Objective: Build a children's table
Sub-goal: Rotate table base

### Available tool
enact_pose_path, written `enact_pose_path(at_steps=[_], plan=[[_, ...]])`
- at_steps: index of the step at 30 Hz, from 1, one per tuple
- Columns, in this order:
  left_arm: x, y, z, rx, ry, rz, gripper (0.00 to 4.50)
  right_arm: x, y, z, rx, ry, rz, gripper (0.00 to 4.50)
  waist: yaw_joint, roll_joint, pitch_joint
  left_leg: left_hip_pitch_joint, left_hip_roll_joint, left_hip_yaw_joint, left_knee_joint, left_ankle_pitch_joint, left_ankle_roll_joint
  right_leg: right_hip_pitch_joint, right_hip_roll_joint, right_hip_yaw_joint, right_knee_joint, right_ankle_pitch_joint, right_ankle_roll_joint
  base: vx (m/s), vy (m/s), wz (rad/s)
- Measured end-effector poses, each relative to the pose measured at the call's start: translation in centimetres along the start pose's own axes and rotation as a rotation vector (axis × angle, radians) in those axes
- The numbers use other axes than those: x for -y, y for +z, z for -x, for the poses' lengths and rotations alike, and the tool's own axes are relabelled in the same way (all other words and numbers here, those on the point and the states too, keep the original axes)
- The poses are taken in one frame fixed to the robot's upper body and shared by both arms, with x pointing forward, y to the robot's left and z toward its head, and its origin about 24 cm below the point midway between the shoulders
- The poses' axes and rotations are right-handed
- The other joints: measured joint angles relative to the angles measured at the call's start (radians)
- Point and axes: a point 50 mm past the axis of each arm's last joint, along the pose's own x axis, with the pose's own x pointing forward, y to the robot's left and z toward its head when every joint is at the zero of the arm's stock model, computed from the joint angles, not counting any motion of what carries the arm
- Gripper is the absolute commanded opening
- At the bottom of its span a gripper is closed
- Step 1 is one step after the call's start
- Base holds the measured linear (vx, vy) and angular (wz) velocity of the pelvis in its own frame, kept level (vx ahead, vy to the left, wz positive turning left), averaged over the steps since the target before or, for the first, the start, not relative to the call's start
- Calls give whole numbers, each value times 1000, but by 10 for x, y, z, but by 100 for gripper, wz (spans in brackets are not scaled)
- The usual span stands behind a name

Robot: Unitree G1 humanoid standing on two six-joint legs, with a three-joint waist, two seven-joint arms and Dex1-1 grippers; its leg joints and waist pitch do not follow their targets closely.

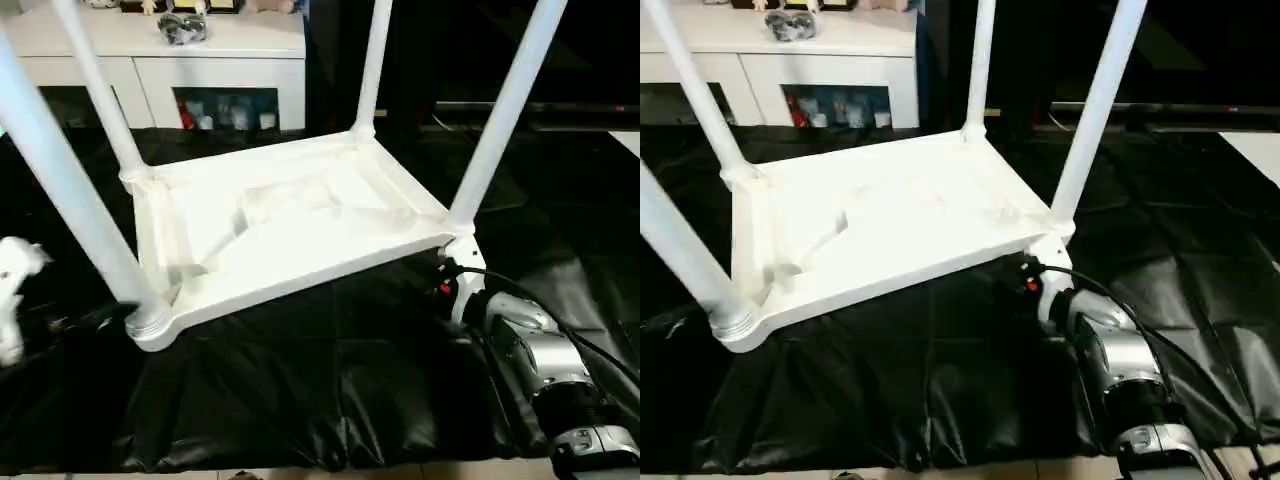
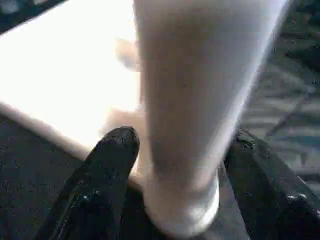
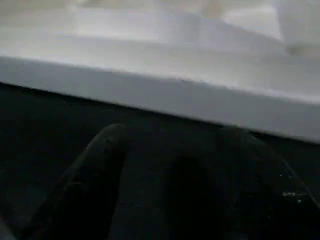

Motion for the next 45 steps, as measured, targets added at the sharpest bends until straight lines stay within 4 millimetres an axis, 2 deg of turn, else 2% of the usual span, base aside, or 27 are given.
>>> enact_pose_path(at_steps=[5, 9, 17, 22, 26, 33, 40, 45], plan=[[12, 3, -31, 97, -39, 21, 315, 10, 1, -1, -33, -85, 13, 318, 4, -3, -1, -1, 0, 0, 0, 0, 0, 0, 0, 0, 1, 0, 0, 0, 0, 0], [35, 12, -56, 180, -152, 68, 315, 11, 12, -11, -12, -117, 39, 318, 9, -7, -2, -2, 0, 0, 1, 0, 0, 1, 0, 0, 0, 0, -1, 0, 0, 0], [90, 24, -74, 263, -504, 146, 315, 9, 5, -23, -43, -164, 17, 318, 1, -11, -2, -3, 0, 1, 1, 0, 0, -1, 0, 0, 1, 5, -8, 0, 0, 0], [107, 25, -79, 250, -582, 151, 315, 6, 5, -27, -53, -152, 38, 318, -10, -12, -3, -3, 1, 1, 1, 0, 0, -2, 0, 0, 2, 4, -6, 0, 0, 0], [134, 29, -94, 261, -676, 176, 315, -4, 2, -35, -58, -120, 41, 318, -25, -12, -3, -3, 1, 1, 1, 0, 0, -2, 0, 0, 1, 4, -6, 0, 0, 0], [157, 42, -110, 292, -797, 193, 315, -29, 0, -52, -63, -3, 51, 318, -57, -11, -2, -2, 1, -1, 1, 0, 0, -4, 1, -1, 2, 5, -8, 0, 0, 0], [173, 51, -124, 334, -862, 203, 315, -38, 0, -56, -56, 59, 71, 318, -56, -12, -2, -2, 1, -1, 2, 0, 0, -5, 1, 0, 2, 6, -9, 0, 0, 0], [180, 59, -143, 366, -821, 162, 315, -42, 0, -59, -55, 77, 73, 318, -56, -13, -2, -2, 1, -1, 2, 0, 0, -5, 1, 0, 2, 6, -10, 0, 0, 0]])
